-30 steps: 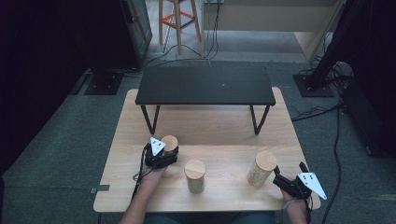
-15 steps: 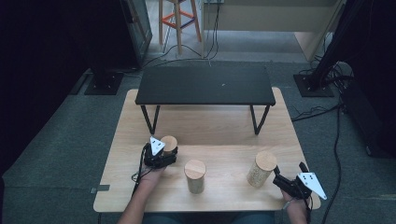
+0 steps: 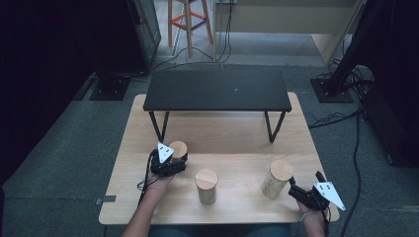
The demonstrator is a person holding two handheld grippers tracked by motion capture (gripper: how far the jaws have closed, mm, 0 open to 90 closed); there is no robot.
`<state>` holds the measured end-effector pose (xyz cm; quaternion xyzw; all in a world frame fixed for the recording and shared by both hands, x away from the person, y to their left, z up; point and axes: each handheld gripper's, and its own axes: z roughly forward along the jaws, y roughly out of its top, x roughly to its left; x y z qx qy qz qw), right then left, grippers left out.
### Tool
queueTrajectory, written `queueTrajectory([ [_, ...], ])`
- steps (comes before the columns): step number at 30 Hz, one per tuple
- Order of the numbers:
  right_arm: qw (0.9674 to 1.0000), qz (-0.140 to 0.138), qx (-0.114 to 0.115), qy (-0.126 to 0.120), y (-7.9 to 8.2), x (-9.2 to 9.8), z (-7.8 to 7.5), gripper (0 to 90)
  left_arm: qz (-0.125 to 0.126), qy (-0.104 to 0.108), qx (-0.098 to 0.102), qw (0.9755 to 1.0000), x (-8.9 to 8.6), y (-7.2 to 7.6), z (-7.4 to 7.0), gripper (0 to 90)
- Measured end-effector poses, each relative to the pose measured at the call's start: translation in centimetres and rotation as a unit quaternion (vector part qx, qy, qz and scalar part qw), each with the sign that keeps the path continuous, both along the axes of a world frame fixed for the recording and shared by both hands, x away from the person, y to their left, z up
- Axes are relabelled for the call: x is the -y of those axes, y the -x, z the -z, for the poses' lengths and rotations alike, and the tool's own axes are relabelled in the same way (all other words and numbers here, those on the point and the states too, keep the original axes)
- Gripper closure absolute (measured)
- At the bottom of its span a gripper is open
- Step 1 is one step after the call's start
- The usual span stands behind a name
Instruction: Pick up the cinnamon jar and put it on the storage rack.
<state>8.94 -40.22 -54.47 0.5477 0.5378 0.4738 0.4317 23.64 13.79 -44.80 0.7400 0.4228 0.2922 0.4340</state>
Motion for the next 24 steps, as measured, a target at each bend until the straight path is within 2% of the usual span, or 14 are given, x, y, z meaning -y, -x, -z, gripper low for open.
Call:
queueTrajectory([
  [11,1.0,-0.001,0.0,0.0,0.0,0.1,0.0,0.0,0.016,-0.003,0.011,0.9998,0.1,0.1,-2.7,25.8],
  [14,1.0,-0.002,0.001,-0.003,0.0,0.2,0.1,0.0,0.021,0.007,0.01,0.9997,-0.1,0.0,-3.3,25.9],
  [22,1.0,-0.003,0.0,-0.003,0.0,0.2,0.0,0.0,0.029,0.008,0.02,0.9993,0.0,0.0,-5.8,25.9],
  [24,1.0,-0.003,0.0,-0.004,0.0,0.2,0.0,0.0,0.03,0.014,0.021,0.9992,-0.1,-0.1,-6.5,25.8],
])
